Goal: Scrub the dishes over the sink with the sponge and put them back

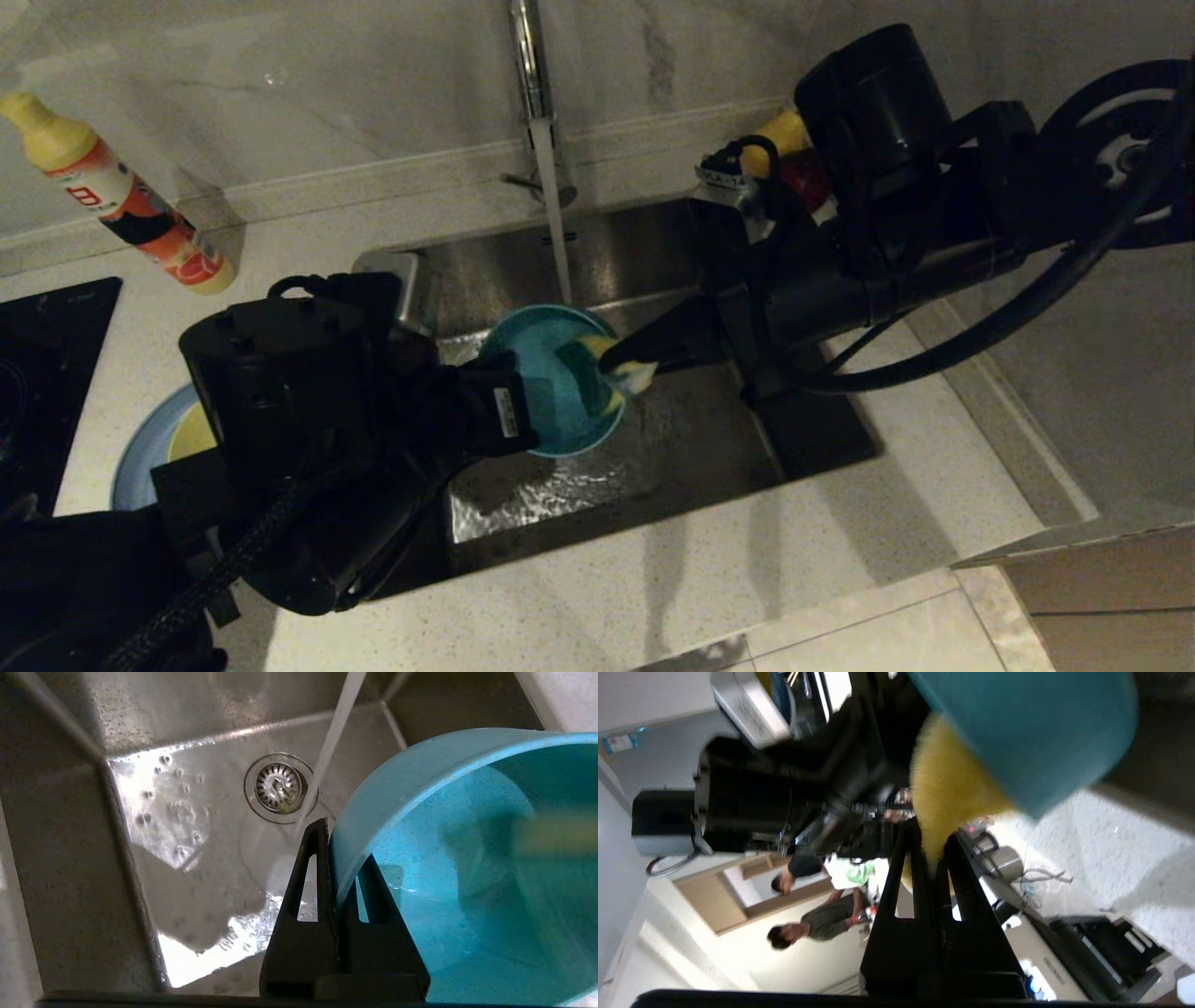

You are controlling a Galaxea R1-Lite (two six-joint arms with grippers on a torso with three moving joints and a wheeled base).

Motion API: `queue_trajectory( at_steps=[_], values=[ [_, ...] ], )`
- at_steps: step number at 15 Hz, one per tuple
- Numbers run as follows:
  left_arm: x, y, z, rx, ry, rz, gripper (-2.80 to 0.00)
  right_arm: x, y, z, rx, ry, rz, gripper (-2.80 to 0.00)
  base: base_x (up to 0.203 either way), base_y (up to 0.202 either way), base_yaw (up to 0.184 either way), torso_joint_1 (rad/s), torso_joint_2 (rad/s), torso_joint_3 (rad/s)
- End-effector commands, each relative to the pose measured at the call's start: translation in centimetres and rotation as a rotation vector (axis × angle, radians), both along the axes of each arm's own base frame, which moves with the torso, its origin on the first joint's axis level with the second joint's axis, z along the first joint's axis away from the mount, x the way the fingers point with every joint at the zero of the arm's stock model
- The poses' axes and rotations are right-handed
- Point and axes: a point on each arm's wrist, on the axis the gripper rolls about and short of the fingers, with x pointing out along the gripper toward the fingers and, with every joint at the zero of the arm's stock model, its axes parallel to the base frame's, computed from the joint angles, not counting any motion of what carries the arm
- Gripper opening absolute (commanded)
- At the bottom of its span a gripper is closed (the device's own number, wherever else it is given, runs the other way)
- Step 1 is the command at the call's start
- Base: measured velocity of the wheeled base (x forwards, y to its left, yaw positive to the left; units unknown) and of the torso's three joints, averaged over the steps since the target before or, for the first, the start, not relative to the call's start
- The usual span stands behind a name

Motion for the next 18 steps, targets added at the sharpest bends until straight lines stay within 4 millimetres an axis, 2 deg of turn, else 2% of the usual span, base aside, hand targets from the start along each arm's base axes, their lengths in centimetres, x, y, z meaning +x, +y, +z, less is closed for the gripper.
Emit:
queue_trajectory(
  at_steps=[1,8,14,18],
  values=[
    [-0.5,-0.2,-0.3,0.007,0.000,-0.015,-2.80,0.4,0.2,-0.2,-0.003,-0.001,-0.020,-2.80,0.000,0.000,0.000,0.000,0.00,0.000],
    [-0.8,-0.4,-0.4,0.009,-0.012,-0.032,-2.80,1.5,1.5,-1.0,0.008,-0.025,-0.066,-2.80,0.000,0.000,0.000,0.000,0.00,0.000],
    [-0.7,-0.5,-0.5,0.013,-0.008,-0.033,-2.80,1.7,1.9,-1.1,0.023,-0.043,-0.059,-2.80,0.000,0.000,0.000,0.000,0.00,0.000],
    [-0.6,-0.5,0.1,-0.012,-0.024,-0.031,-2.80,1.2,2.8,-1.3,0.020,-0.038,-0.036,-2.80,0.000,0.000,0.000,0.000,0.00,0.000]
  ],
)
